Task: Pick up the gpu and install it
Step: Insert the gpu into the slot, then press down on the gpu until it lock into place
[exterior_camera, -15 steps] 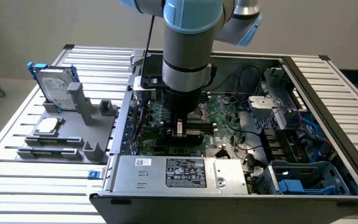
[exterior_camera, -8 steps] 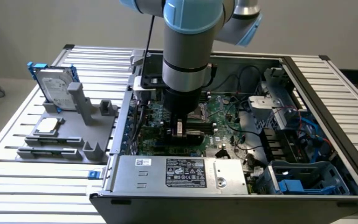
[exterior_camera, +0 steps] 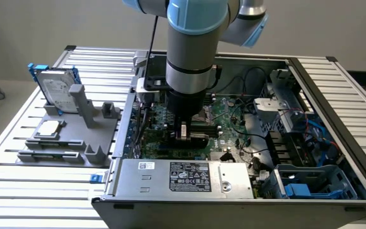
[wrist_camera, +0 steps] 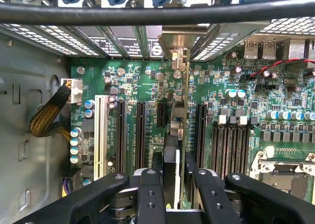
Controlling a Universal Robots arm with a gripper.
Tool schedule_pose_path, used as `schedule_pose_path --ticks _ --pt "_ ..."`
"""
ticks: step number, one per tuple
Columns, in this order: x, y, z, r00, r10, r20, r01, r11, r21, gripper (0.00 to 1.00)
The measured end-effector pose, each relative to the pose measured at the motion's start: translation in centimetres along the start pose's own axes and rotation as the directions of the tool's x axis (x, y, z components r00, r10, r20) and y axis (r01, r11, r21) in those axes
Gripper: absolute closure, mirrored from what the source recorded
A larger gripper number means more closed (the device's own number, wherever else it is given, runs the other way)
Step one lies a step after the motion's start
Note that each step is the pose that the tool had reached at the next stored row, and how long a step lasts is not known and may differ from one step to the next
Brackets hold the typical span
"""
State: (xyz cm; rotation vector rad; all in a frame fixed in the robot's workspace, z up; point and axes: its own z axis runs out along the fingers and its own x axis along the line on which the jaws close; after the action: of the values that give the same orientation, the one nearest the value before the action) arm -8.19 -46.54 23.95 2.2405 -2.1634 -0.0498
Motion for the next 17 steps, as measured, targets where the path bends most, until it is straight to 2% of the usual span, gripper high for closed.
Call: schedule_pose_path --ticks 17 --pt "0.00 0.00 0.00 1.0000 0.000 0.0000 0.000 1.0000 0.0000 0.73"
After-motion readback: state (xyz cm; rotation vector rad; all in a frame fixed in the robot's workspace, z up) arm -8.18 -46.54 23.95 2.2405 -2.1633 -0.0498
